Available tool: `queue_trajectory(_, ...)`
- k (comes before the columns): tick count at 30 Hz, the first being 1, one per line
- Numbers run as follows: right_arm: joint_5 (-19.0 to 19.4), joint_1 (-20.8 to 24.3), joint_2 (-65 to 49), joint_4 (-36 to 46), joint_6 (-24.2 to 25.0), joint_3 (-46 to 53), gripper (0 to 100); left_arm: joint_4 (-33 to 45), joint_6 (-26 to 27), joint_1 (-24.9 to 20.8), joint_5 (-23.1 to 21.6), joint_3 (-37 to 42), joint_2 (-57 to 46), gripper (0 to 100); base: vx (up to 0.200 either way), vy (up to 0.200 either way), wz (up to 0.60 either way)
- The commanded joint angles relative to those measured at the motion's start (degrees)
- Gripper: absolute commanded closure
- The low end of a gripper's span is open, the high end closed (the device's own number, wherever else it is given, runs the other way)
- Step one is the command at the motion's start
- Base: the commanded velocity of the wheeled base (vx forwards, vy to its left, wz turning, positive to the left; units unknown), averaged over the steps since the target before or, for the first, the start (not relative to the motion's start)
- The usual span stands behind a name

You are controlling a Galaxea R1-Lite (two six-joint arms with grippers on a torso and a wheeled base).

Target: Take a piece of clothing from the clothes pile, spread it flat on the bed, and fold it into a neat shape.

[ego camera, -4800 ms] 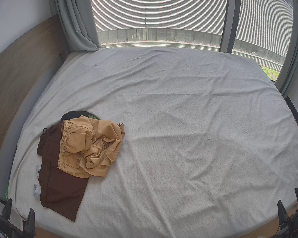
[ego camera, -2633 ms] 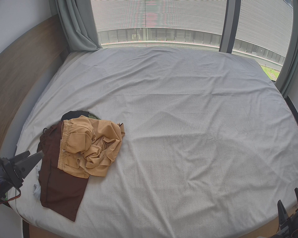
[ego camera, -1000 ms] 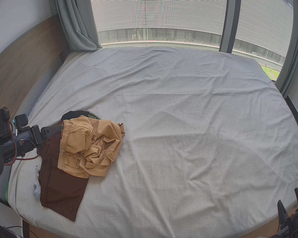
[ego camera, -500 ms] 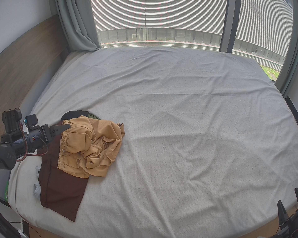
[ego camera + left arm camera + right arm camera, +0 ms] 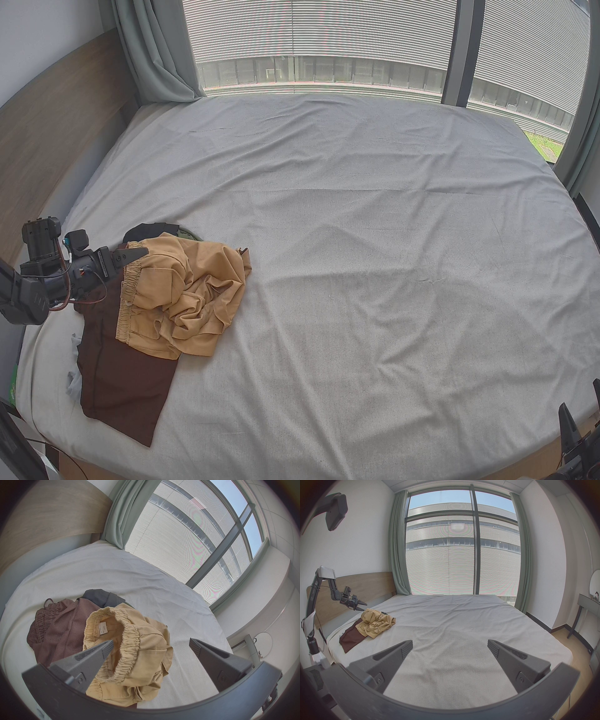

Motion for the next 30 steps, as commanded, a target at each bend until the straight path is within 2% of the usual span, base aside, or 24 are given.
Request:
queue_trajectory(1,0.01,-0.01,-0.93,0.02,-0.02,1.01,0,-0.01,-0.08,0.01,-0.43,-1.81,3.16,0,0.000,0.000,0.00)
queue_trajectory(13,0.01,-0.01,-0.93,0.02,-0.02,1.01,0,-0.01,-0.17,-0.52,-3.59,-1.90,5.00,0,0.000,0.000,0.00)
queue_trajectory(29,0.01,-0.01,-0.93,0.02,-0.02,1.01,0,-3.08,-0.79,-0.69,-3.77,-3.21,7.29,0,0.000,0.000,0.00)
queue_trajectory(30,0.01,-0.01,-0.93,0.02,-0.02,1.01,0,-3.08,-0.96,-0.78,-3.77,-3.21,7.29,100,0.000,0.000,0.00)
